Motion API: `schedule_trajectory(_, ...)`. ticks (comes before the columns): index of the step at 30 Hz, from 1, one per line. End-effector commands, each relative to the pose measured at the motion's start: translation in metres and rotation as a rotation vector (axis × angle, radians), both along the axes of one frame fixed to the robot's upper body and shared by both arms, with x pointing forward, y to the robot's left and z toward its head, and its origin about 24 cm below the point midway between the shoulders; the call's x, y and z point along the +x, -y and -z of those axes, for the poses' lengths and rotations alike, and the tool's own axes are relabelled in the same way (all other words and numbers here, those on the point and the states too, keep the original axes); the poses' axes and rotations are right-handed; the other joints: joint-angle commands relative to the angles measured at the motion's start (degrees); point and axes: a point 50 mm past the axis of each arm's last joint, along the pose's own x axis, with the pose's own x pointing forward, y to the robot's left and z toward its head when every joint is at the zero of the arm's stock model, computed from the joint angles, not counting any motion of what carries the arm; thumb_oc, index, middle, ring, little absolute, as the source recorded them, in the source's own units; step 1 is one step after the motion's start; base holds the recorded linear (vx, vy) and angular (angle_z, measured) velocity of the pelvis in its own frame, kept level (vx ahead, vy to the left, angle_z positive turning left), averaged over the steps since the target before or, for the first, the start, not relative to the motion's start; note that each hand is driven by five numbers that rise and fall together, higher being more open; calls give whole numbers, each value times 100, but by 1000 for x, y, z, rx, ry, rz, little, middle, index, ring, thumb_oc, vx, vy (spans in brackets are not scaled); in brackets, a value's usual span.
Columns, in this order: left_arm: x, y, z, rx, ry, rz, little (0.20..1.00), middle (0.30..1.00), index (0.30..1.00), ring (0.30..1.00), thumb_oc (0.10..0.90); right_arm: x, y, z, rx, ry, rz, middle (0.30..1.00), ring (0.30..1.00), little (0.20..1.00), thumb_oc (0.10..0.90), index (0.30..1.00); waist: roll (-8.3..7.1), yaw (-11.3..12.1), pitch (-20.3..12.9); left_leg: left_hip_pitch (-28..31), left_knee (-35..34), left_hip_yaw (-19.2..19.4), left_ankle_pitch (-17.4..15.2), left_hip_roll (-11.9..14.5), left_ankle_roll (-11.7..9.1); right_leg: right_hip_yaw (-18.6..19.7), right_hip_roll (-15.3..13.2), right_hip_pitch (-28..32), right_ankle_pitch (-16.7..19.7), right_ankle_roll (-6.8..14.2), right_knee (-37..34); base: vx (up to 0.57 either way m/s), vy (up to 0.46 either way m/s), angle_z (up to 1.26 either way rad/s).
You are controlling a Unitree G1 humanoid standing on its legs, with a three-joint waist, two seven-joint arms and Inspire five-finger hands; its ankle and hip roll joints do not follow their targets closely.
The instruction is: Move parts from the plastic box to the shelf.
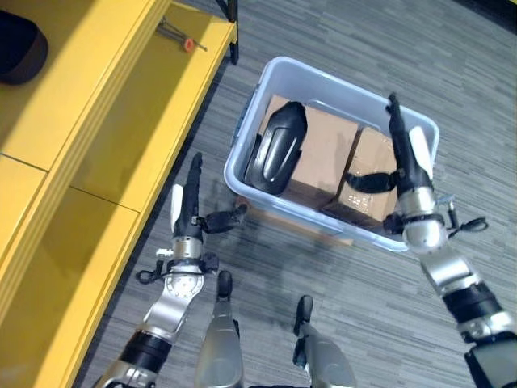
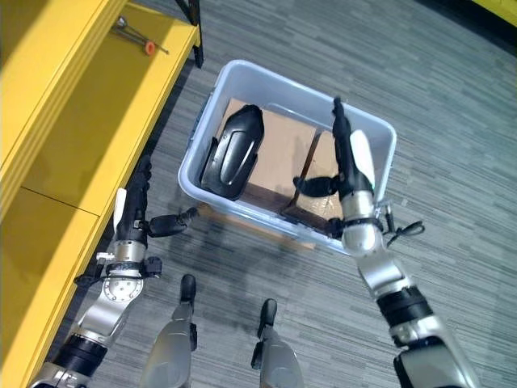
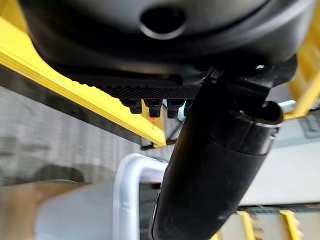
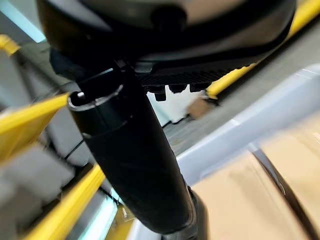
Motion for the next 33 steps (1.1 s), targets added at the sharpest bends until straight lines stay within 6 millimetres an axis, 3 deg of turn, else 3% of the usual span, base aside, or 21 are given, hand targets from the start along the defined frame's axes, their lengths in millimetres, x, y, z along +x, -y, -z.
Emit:
schedule_trajectory(1, -2, 19, -56, 9, 291, 116, 1000, 1000, 1000, 1000, 900, 2, -8, -72, -197, 273, 43, 1000, 1000, 1000, 900, 1000, 36, 115, -76, 372, 292, 122, -493, 437, -431, -49, -427, -58, -242, 52, 931, 1, -67, 12)
schedule_trajectory(6, -1, 20, -63, 36, 320, 132, 1000, 1000, 1000, 1000, 900, 10, 9, -107, -591, 298, 229, 1000, 1000, 1000, 900, 1000, 130, 180, -75, 42, 159, 1, -346, 458, -500, -178, -433, -414, -268, 53, 1018, 7, -61, 13)
schedule_trajectory(14, 0, 25, -71, 57, 350, 178, 1000, 1000, 1000, 1000, 900, 17, 36, -143, -886, 276, 466, 1000, 1000, 1000, 900, 1000, 332, 271, -75, -409, 24, -112, -183, 423, -558, -286, -514, -883, -257, 65, 1130, 6, -40, 9)
schedule_trajectory(16, -1, 23, -71, 63, 347, 180, 1000, 1000, 1000, 1000, 900, 13, 46, -160, -1029, 275, 565, 1000, 1000, 1000, 900, 1000, 455, 297, -75, -643, -8, -189, -134, 388, -565, -354, -607, -1112, -263, 83, 1224, 22, -35, 10)
schedule_trajectory(25, 1, 20, -70, 47, 346, 157, 1000, 1000, 1000, 1000, 900, 11, 50, -173, -1115, 268, 626, 1000, 1000, 1000, 900, 1000, 607, 292, -75, -975, 6, -273, -121, 315, -547, -405, -741, -1436, -265, 104, 1339, 28, -9, 9)
schedule_trajectory(33, 2, 24, -72, 36, 363, 149, 1000, 1000, 1000, 1000, 900, 13, 30, -179, -1130, 337, 577, 1000, 1000, 1000, 900, 1000, 633, 292, -75, -1239, 90, -298, -169, 283, -499, -386, -784, -1666, -250, 109, 1369, 34, -11, 0)
